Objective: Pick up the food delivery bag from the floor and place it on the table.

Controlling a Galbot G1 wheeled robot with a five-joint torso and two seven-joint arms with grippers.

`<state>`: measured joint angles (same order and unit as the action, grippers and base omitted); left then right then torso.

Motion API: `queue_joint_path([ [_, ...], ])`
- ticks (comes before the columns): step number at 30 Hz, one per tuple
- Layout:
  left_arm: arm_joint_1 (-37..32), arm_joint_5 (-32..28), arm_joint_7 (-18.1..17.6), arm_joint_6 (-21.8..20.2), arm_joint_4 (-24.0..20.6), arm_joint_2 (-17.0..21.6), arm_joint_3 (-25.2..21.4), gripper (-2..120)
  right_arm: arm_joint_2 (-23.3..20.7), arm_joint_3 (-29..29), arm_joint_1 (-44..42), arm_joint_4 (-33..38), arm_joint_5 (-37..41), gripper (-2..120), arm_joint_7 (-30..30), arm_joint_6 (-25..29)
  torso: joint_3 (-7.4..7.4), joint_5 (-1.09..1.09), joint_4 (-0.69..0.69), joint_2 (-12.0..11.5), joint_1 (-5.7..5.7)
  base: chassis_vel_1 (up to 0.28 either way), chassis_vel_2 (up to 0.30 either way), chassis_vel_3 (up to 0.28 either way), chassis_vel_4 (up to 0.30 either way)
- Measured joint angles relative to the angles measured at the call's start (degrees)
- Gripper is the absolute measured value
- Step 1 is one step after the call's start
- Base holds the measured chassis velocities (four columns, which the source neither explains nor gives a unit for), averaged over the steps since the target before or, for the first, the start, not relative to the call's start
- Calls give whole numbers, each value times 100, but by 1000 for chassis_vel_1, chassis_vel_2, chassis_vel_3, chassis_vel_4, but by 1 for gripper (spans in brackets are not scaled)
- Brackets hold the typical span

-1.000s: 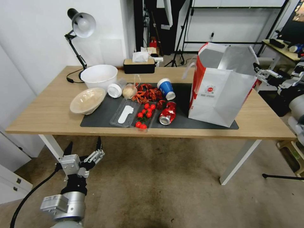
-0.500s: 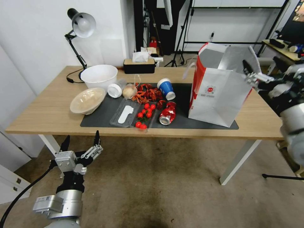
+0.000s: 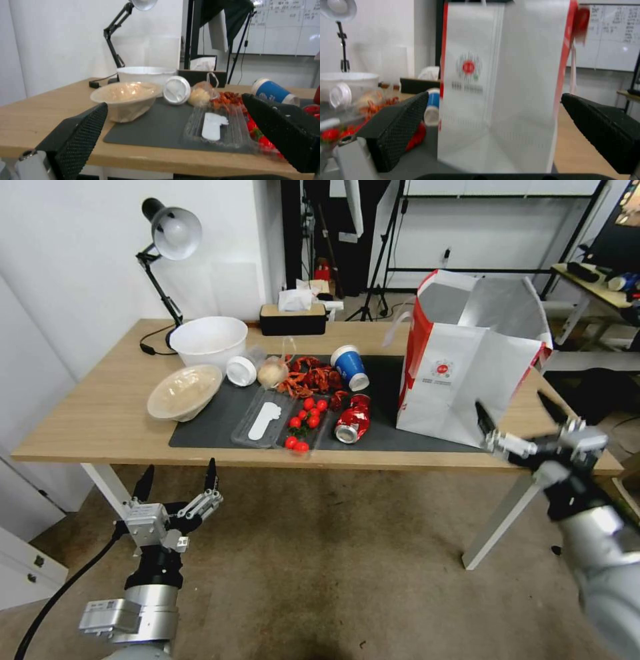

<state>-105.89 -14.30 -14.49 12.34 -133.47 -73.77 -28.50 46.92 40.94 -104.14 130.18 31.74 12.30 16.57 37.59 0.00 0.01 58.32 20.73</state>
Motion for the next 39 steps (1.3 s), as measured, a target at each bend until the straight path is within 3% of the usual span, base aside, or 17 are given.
queue_joint_path([
  [4, 28, 89, 47, 168, 367, -34, 53, 100, 597, -582, -56, -304, -411, 100, 14, 168, 0, 0, -1, 0, 0, 0, 0, 0, 0],
  [11, 54, 126, 173, 258, 543, -37, 94, 100, 905, -922, 92, -588, -516, 100, 11, 180, 1, 0, 0, 0, 0, 0, 0, 0, 0],
  [23, 132, 163, 236, 335, 804, -64, 178, 100, 963, -1073, 198, -725, -422, 100, 4, 67, 1, 0, 0, 0, 1, 0, 0, 0, 0],
  [39, 183, 134, 163, 351, 807, -39, 176, 100, 931, -1071, 210, -755, -357, 100, -3, 26, 1, 0, 0, -1, 1, 0, 0, 0, 0],
])
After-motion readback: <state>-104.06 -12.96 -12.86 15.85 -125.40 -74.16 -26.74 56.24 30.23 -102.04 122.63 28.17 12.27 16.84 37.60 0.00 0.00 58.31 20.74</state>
